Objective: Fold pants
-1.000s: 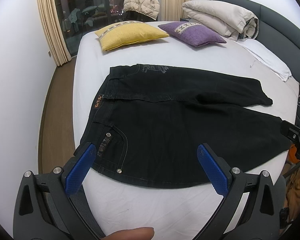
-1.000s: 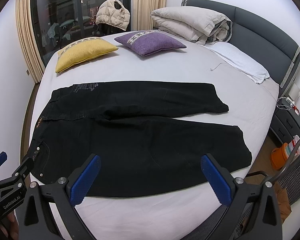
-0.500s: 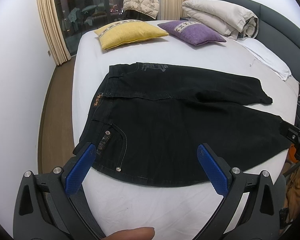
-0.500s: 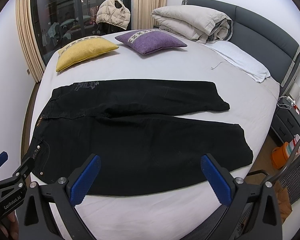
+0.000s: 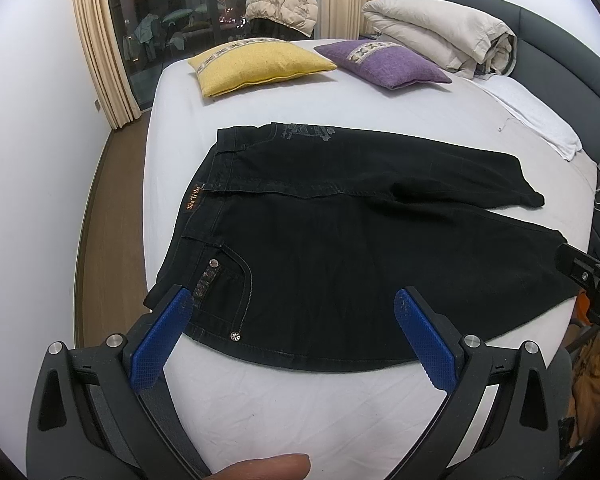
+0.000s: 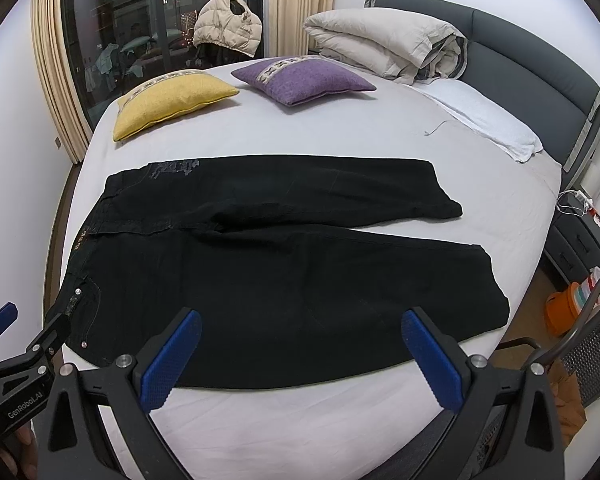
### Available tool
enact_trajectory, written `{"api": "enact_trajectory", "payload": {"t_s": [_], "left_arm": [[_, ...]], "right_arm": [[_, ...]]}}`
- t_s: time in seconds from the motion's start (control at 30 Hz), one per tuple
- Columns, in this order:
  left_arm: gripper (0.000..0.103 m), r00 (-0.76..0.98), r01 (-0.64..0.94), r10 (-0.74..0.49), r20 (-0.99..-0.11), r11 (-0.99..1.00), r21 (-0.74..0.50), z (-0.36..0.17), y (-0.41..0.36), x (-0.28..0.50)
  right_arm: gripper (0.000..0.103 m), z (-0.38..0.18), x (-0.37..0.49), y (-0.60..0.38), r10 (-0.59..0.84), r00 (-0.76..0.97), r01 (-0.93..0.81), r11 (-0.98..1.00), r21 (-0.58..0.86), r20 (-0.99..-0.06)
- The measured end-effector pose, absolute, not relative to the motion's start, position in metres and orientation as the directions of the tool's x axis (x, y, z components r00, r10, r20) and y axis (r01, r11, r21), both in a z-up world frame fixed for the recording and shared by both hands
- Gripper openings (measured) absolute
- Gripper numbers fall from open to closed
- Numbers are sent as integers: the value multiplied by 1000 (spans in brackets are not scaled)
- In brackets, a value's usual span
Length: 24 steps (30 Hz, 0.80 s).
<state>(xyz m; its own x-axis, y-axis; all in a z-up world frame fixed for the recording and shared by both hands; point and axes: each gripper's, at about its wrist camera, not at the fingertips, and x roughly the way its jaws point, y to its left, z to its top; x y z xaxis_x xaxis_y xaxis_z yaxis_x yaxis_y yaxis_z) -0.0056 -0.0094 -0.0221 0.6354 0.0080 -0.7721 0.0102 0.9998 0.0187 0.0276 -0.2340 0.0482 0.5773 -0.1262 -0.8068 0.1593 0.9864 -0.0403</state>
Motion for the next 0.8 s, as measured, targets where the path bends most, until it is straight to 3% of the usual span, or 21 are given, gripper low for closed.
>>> {"api": "enact_trajectory", "payload": {"t_s": [0.8], "left_arm": [[103, 625, 14, -3, -780, 1000, 7, -34, -16, -6]], "right_arm": [[103, 42, 26, -228, -111, 570, 150, 988, -30, -814]]}}
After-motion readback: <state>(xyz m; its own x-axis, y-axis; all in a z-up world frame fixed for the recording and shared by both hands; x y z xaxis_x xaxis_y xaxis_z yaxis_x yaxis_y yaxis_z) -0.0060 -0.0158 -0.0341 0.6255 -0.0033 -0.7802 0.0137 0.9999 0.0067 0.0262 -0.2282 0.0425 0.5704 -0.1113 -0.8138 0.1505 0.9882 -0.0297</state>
